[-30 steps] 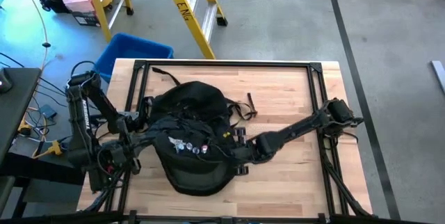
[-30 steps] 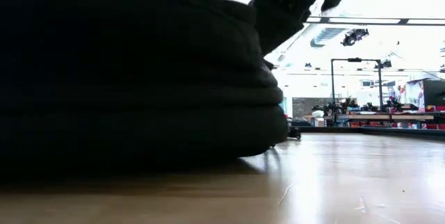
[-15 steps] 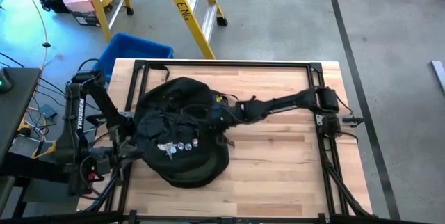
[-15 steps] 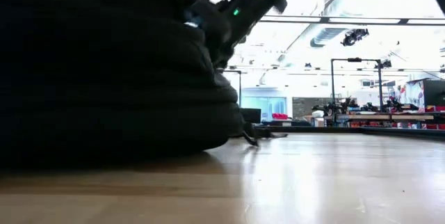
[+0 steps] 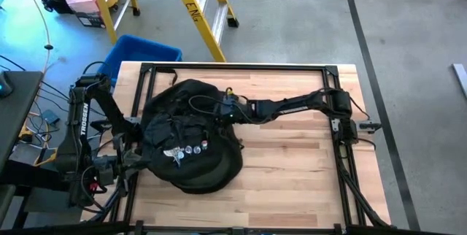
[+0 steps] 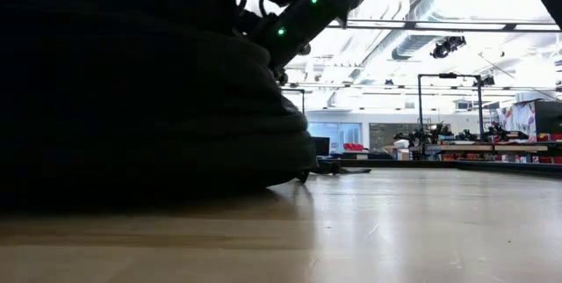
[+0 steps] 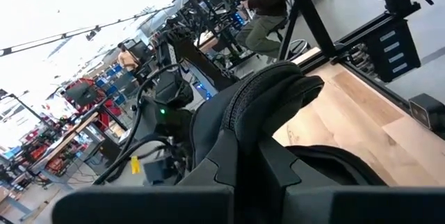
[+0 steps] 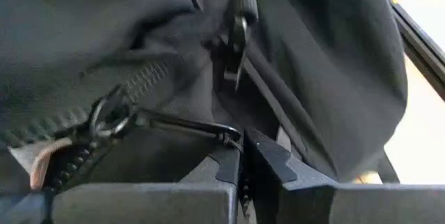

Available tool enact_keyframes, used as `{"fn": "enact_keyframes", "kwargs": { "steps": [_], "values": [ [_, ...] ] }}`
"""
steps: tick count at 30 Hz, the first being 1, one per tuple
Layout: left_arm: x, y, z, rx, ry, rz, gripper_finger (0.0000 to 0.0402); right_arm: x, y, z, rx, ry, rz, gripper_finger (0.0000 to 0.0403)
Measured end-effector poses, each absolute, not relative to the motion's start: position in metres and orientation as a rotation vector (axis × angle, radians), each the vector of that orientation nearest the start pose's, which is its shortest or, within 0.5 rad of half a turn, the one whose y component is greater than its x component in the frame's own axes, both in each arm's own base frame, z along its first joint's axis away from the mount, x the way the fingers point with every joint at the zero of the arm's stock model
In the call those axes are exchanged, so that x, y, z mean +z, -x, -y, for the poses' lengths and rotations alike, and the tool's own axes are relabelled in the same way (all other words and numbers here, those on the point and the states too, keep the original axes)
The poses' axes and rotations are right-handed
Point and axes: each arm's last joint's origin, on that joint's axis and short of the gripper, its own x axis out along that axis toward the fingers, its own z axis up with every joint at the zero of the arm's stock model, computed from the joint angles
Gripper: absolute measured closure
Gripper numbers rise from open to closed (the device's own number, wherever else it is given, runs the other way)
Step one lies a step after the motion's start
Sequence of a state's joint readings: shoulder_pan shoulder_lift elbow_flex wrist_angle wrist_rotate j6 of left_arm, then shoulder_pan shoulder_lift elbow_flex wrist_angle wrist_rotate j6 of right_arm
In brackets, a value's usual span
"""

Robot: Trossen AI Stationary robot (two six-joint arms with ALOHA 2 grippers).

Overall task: Unpack backpack
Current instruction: Open the black backpack

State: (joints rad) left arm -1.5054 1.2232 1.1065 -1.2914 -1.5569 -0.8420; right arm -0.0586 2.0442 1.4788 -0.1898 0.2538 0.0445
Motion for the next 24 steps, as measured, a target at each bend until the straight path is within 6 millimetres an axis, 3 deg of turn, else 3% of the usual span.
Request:
{"fn": "enact_keyframes", "kwargs": {
  "steps": [6,11,17,24],
  "values": [
    [0.310,-0.042,0.189,0.064,-0.545,-0.025,0.0401,0.186,-0.433,0.018,-0.342,0.031,-0.917,0.0403],
    [0.311,-0.043,0.189,0.083,-0.526,0.004,0.0401,0.170,-0.413,-0.015,-0.395,0.144,-1.123,0.0402],
    [0.310,-0.044,0.189,0.086,-0.529,0.002,0.0401,0.167,-0.384,-0.059,-0.479,0.270,-1.287,0.0402],
    [0.310,-0.050,0.187,0.113,-0.529,-0.015,0.0401,0.183,-0.354,-0.115,-0.573,0.433,-1.213,0.0402]
  ]
}}
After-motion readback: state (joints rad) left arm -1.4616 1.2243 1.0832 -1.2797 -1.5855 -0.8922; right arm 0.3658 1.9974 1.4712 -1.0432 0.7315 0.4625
